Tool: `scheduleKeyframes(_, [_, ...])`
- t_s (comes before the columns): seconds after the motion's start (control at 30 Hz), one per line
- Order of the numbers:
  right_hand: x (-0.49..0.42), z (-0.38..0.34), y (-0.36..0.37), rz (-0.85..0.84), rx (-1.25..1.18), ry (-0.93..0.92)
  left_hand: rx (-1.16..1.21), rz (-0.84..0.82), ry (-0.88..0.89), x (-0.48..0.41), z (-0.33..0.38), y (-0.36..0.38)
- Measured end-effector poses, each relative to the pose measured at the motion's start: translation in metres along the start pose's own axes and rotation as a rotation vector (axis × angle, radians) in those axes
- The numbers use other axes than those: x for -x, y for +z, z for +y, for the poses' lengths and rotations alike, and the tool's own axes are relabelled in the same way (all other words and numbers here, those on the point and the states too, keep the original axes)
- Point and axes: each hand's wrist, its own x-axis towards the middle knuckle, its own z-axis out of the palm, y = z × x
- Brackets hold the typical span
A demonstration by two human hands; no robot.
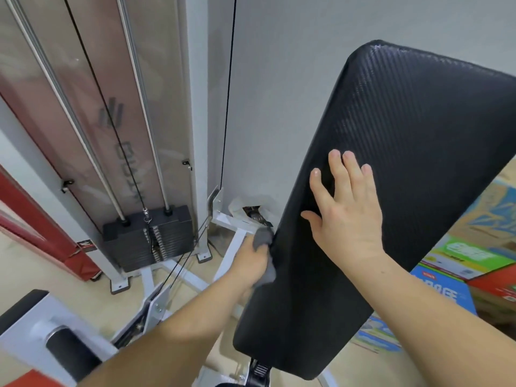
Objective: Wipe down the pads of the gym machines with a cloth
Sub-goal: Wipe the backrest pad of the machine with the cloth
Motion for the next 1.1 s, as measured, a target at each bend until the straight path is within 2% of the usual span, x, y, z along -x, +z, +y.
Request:
scheduleKeyframes(0.1, [-0.002,0.001,-0.002,-0.036,-0.009,-0.006,0.211,0.029,0.212,-0.009,0.091,-0.015])
scheduleKeyframes(0.17, [-0.002,0.002,-0.008,-0.069,-0.028,-0.013,0.258,0.051,0.275,-0.009,0.109,-0.013])
scheduleKeyframes(0.27, [-0.002,0.008,-0.021,-0.090,-0.076,-0.020,0.167,0.085,0.160,0.010,0.061,0.001])
scheduleKeyframes(0.37, [0.003,0.010,-0.038,-0.097,-0.182,-0.023,-0.067,0.063,-0.057,0.034,-0.004,0.010])
scheduleKeyframes(0.43, [0.018,0.006,-0.048,-0.100,-0.322,-0.001,-0.103,0.067,-0.153,0.046,-0.009,0.006])
scheduleKeyframes(0.47, [0.028,0.004,-0.054,-0.118,-0.432,0.052,-0.044,0.086,-0.141,0.052,0.003,0.003])
scheduleKeyframes(0.57, [0.051,0.006,-0.070,-0.264,-0.959,0.380,0.192,0.168,0.008,0.077,0.071,-0.003])
scheduleKeyframes(0.63, [0.062,0.013,-0.084,-0.337,-1.362,0.616,0.257,0.138,0.136,0.106,0.110,0.002])
scheduleKeyframes(0.7, [0.075,0.027,-0.096,-0.350,-1.646,0.799,0.248,0.049,0.209,0.139,0.138,0.018])
scheduleKeyframes(0.83, [0.106,0.074,-0.106,-0.329,-1.697,1.023,0.177,-0.186,0.198,0.172,0.175,0.062])
scheduleKeyframes(0.9, [0.121,0.106,-0.115,-0.360,-1.709,1.062,0.059,-0.168,0.333,0.178,0.193,0.088])
scheduleKeyframes(1.0, [0.130,0.139,-0.122,-0.305,-1.732,1.090,-0.248,-0.009,0.665,0.183,0.210,0.124])
scheduleKeyframes(1.03, [0.131,0.147,-0.123,-0.258,-1.764,1.109,-0.299,-0.023,0.741,0.187,0.214,0.136])
scheduleKeyframes(1.1, [0.130,0.160,-0.122,-0.135,-1.849,1.196,-0.253,-0.192,0.760,0.193,0.224,0.150])
